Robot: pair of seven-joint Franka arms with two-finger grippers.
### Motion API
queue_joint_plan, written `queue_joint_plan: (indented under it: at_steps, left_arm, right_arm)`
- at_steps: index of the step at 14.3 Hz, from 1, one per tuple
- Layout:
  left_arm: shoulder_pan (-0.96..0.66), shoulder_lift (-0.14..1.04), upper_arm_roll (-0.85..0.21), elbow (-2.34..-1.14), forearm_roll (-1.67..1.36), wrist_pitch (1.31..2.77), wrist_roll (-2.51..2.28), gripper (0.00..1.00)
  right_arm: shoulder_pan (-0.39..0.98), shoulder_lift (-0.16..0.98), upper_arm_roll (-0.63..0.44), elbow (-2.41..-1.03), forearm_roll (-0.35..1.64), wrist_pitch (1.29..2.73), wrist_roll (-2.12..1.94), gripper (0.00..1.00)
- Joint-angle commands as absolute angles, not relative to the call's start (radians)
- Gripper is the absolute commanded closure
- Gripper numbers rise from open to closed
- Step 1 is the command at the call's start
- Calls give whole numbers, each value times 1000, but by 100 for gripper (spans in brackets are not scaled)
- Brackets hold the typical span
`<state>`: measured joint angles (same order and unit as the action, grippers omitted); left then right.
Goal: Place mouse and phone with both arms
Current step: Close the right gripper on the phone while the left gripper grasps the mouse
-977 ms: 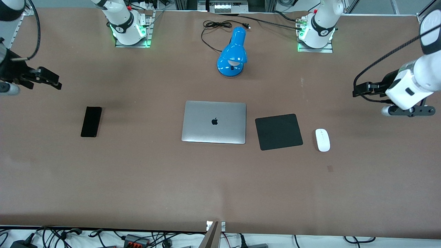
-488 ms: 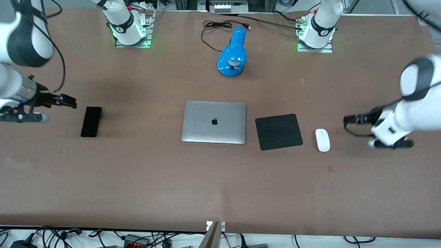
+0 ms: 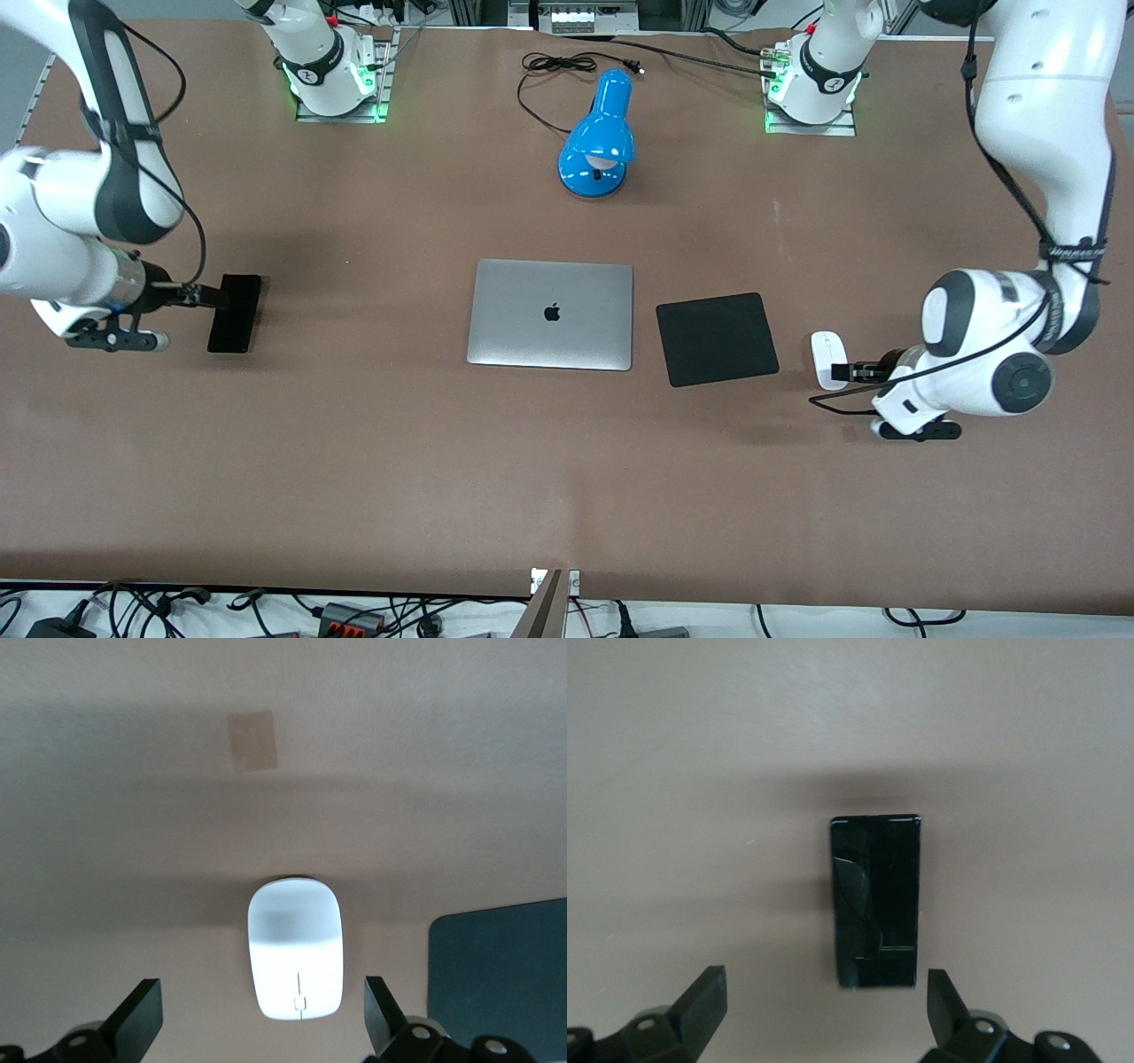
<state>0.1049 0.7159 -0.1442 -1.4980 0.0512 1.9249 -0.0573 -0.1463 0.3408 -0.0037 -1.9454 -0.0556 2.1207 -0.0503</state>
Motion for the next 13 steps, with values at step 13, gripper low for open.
queue_joint_plan:
  at_steps: [13]
  left_arm:
    - [69,790,-147,-1493,146,1905,-41,0]
  right_arm:
    - [-183,506,-3,-2036,-75,2371,-46,0]
